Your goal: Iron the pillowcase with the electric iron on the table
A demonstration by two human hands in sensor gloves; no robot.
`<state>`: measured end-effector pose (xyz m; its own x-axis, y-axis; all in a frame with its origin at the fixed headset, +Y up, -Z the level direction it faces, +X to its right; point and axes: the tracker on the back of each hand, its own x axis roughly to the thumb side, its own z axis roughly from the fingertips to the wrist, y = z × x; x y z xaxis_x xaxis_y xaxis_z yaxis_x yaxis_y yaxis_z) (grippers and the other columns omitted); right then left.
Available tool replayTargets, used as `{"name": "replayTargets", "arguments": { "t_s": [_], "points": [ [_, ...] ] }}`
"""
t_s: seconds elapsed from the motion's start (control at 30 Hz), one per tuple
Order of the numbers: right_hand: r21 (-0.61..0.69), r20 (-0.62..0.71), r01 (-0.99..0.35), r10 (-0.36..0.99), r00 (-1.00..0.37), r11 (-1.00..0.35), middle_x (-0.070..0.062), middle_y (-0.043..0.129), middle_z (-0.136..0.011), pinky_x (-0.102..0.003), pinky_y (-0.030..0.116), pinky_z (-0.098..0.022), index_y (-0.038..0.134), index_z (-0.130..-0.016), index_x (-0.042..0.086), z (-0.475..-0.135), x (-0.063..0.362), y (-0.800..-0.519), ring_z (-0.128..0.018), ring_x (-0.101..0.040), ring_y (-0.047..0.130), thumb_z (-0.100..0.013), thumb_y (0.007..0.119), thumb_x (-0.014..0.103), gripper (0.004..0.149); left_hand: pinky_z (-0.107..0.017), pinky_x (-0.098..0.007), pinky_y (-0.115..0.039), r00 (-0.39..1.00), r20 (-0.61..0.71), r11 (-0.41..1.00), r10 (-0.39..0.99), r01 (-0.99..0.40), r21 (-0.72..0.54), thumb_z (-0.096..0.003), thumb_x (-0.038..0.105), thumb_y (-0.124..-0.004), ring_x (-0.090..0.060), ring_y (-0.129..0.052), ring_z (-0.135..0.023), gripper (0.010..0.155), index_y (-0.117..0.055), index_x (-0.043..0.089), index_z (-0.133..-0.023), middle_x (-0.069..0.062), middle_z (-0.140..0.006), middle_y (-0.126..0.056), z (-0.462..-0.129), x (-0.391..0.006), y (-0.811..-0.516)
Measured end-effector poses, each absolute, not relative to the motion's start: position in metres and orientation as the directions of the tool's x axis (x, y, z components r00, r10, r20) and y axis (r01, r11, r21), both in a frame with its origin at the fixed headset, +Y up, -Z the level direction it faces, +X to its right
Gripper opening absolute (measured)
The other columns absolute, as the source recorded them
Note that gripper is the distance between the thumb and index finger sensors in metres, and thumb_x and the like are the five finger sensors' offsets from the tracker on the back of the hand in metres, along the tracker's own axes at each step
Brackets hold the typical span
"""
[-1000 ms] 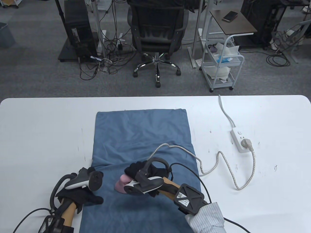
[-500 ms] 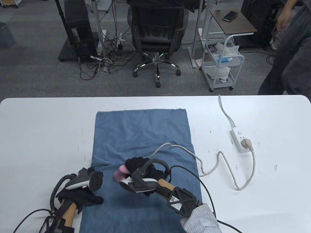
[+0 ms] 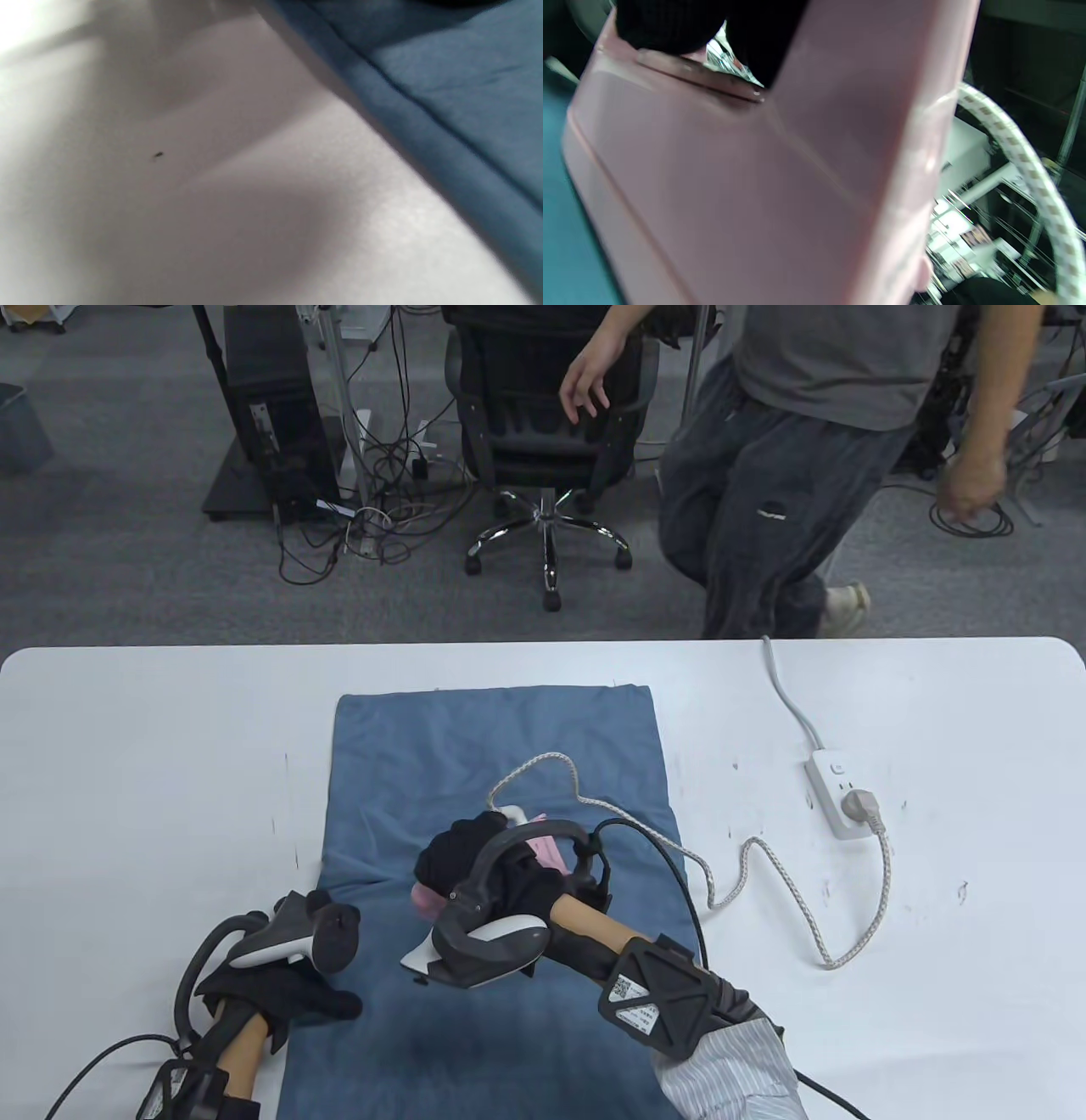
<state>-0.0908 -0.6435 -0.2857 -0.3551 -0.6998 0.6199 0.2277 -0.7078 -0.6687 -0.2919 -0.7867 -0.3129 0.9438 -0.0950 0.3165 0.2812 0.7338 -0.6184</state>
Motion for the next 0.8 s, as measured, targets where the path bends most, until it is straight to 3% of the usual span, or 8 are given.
{"name": "replayTargets", "arguments": {
  "t_s": [0.17, 0.4, 0.5, 0.6, 0.7, 0.8],
  "points": [
    [-0.626, 0.738, 0.1, -0.629, -0.244, -0.774, 0.002, 0.088, -0.07, -0.038, 0.086, -0.049, 0.068, -0.09, 0.018, -0.254, -0.104, -0.676, -0.051, -0.015, 0.094, -0.042, 0.07, 0.045, 0.056, -0.076, -0.071, -0.025, 0.944, 0.318, 0.734, -0.094, 0.281, -0.618, -0.0398, 0.072, -0.059, -0.055, -0.012, -0.11, 0.107, 0.003, 0.023, -0.113, -0.023, -0.119, 0.003, -0.313, -0.292, -0.787],
    [-0.413, 0.903, -0.044, -0.402, -0.153, -0.91, 0.001, 0.089, -0.069, -0.035, 0.087, -0.044, 0.069, -0.091, 0.013, -0.237, -0.122, -0.728, -0.047, -0.014, 0.095, -0.042, 0.07, 0.048, 0.06, -0.076, -0.071, -0.025, 0.945, 0.317, 0.739, -0.081, 0.27, -0.618, -0.0394, 0.073, -0.058, -0.056, -0.012, -0.11, 0.108, 0.003, 0.022, -0.113, -0.024, -0.119, 0.004, -0.312, -0.292, -0.788],
    [-0.342, 0.928, -0.092, -0.32, -0.189, -0.935, 0.001, 0.087, -0.069, -0.036, 0.087, -0.043, 0.067, -0.091, 0.012, -0.243, -0.126, -0.737, -0.047, -0.014, 0.094, -0.044, 0.069, 0.048, 0.06, -0.076, -0.071, -0.025, 0.946, 0.315, 0.74, -0.078, 0.267, -0.618, -0.0391, 0.073, -0.058, -0.056, -0.011, -0.109, 0.108, 0.003, 0.022, -0.113, -0.024, -0.119, 0.004, -0.312, -0.292, -0.788],
    [-0.37, 0.902, -0.013, -0.357, -0.242, -0.929, -0.005, 0.082, -0.081, -0.043, 0.082, -0.054, 0.057, -0.101, 0.008, -0.253, -0.125, -0.738, -0.06, -0.021, 0.09, -0.045, 0.064, 0.056, 0.074, -0.076, -0.071, -0.025, 0.944, 0.323, 0.74, -0.064, 0.263, -0.62, -0.04, 0.073, -0.058, -0.057, -0.011, -0.109, 0.108, 0.003, 0.021, -0.113, -0.025, -0.118, 0.005, -0.312, -0.293, -0.788],
    [-0.404, 0.867, -0.043, -0.367, -0.339, -0.914, -0.006, 0.083, -0.079, -0.043, 0.083, -0.051, 0.057, -0.101, 0.006, -0.265, -0.125, -0.741, -0.057, -0.021, 0.091, -0.045, 0.064, 0.056, 0.076, -0.074, -0.07, -0.022, 0.96, 0.279, 0.805, -0.037, 0.194, -0.561, -0.0539, 0.059, -0.052, -0.054, -0.013, -0.109, 0.085, -0.005, 0.023, -0.115, -0.02, -0.122, -0.004, -0.313, -0.3, -0.784],
    [-0.424, 0.826, -0.022, -0.376, -0.42, -0.906, -0.004, 0.085, -0.075, -0.039, 0.085, -0.046, 0.058, -0.101, 0.005, -0.272, -0.129, -0.742, -0.051, -0.018, 0.092, -0.047, 0.065, 0.055, 0.075, -0.074, -0.069, -0.024, 0.966, 0.252, 0.873, -0.057, 0.171, -0.457, -0.0568, 0.046, -0.056, -0.051, -0.019, -0.11, 0.071, -0.022, 0.029, -0.116, -0.016, -0.125, -0.022, -0.314, -0.308, -0.781]
  ]
}}
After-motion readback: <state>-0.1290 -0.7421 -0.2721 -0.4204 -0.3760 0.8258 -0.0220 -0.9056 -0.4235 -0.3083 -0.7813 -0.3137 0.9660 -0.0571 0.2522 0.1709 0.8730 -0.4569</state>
